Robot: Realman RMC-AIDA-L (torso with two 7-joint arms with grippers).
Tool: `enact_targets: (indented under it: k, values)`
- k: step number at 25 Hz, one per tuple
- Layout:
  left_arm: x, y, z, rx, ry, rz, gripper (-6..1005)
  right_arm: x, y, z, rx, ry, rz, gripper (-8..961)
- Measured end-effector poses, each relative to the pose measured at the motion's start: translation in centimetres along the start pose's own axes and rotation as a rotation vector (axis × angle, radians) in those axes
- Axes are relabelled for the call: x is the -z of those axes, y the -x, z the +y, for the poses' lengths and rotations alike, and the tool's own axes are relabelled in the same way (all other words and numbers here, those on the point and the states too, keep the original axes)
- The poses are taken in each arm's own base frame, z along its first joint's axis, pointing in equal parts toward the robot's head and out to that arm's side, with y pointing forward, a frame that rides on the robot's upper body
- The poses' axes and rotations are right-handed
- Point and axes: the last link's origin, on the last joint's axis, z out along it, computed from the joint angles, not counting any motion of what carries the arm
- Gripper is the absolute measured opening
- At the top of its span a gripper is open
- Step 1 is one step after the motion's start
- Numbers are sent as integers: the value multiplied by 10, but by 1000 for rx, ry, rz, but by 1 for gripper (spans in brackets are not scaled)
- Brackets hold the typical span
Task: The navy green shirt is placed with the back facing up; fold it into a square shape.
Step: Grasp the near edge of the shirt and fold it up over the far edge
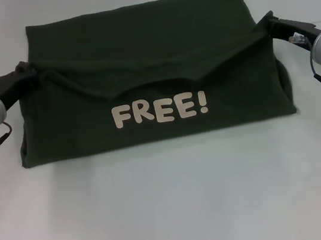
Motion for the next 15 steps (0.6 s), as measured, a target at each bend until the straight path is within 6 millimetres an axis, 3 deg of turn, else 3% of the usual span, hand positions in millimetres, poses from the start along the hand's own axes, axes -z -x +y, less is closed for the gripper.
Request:
enact_targets:
  k: [8, 13, 15]
  values:
    - [1, 4, -2, 48, -34, 10, 76, 2, 0, -7, -31, -32, -9, 102]
    - [2, 5, -6, 59, -61, 13, 113, 2, 0, -8, -26, -43, -6, 248]
    - [2, 5, -6, 59, -63, 11, 185, 1, 1, -9, -23, -45, -5, 307]
